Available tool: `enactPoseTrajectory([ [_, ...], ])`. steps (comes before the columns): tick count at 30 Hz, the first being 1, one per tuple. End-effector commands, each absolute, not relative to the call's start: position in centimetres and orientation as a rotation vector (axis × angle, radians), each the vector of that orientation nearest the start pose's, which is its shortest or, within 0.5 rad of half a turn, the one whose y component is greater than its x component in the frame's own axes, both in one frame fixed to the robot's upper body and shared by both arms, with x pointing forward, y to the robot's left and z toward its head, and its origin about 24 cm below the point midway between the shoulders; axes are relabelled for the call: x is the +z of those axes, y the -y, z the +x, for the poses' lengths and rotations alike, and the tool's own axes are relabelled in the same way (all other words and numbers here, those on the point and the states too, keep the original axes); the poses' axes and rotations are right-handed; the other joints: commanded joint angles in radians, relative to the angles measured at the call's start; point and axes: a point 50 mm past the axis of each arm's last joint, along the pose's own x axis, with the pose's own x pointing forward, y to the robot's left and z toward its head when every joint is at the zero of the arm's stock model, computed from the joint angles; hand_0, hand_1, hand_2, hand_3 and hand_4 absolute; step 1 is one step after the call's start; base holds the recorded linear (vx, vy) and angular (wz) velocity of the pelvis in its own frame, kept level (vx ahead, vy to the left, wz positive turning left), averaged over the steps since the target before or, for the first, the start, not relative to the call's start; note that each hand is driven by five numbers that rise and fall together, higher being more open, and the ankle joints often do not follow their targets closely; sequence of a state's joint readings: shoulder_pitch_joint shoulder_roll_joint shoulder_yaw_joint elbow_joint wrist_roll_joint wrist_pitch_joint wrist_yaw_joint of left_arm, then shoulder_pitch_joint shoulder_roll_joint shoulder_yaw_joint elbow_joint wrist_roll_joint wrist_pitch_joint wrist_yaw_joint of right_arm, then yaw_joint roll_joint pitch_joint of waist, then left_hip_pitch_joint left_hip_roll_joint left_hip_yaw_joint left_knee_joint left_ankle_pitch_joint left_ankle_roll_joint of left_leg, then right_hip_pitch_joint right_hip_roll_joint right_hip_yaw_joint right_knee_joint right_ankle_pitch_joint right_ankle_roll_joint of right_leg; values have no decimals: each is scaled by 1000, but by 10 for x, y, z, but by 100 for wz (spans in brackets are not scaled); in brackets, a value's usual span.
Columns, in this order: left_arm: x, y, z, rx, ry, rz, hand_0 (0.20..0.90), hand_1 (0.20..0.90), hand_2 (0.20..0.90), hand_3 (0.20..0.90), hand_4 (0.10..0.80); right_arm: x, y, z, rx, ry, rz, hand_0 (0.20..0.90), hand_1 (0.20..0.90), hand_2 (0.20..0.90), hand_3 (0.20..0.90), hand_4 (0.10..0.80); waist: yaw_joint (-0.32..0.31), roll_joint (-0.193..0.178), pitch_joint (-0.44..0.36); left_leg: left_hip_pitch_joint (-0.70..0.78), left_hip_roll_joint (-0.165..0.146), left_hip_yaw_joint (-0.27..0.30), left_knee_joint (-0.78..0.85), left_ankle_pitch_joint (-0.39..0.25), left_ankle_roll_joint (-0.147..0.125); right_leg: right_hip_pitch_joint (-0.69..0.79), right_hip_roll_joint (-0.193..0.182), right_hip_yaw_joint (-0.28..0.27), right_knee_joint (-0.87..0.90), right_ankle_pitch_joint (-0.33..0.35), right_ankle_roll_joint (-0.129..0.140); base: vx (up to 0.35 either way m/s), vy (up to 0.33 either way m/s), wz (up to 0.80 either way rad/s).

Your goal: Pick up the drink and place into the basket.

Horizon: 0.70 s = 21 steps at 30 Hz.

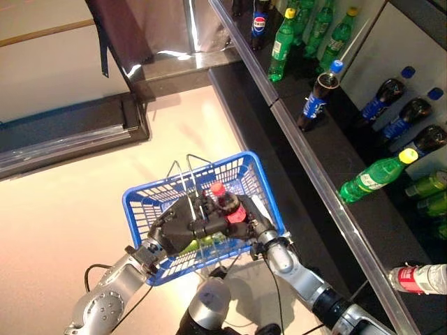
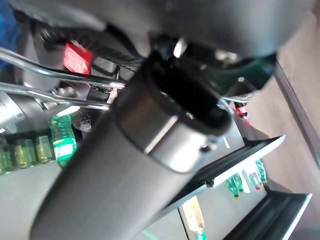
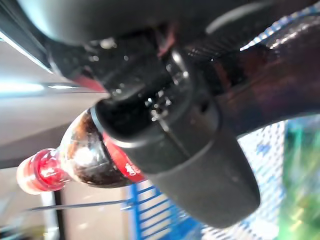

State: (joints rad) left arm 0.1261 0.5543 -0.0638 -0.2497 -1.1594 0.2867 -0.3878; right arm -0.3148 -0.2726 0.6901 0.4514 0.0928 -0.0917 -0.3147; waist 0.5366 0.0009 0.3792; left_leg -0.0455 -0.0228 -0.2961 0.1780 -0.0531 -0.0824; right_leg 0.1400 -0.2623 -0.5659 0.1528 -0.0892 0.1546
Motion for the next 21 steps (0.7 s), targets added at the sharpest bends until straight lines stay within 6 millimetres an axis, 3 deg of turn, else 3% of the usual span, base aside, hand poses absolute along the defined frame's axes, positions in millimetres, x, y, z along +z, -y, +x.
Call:
enactPoseTrajectory([
  [1,202,-145,196,-1209,488,-642,300,300,300,200,100,35,30,282,417,104,-398,300,300,300,200,100,-15,-24,-111,-107,-49,16,93,22,6,56,47,56,-12,0,-26,20,-18,3],
  [7,210,-126,192,-1351,470,-602,300,300,300,200,100,6,31,293,402,-147,-520,300,300,300,200,100,8,-35,-99,-105,-56,-3,92,25,10,67,49,44,-10,6,-21,38,-13,12],
  [15,220,-107,194,-1410,462,-553,300,300,300,200,100,-14,38,308,419,-359,-723,300,300,300,200,100,42,-48,-91,-114,-65,-21,94,29,17,72,44,28,-6,17,-9,53,1,8],
  [21,221,-98,192,-1427,448,-546,300,300,300,200,100,-32,50,308,376,-535,-738,300,300,300,200,100,67,-50,-79,-121,-70,-32,96,32,24,72,38,9,2,21,-3,44,-15,13],
])
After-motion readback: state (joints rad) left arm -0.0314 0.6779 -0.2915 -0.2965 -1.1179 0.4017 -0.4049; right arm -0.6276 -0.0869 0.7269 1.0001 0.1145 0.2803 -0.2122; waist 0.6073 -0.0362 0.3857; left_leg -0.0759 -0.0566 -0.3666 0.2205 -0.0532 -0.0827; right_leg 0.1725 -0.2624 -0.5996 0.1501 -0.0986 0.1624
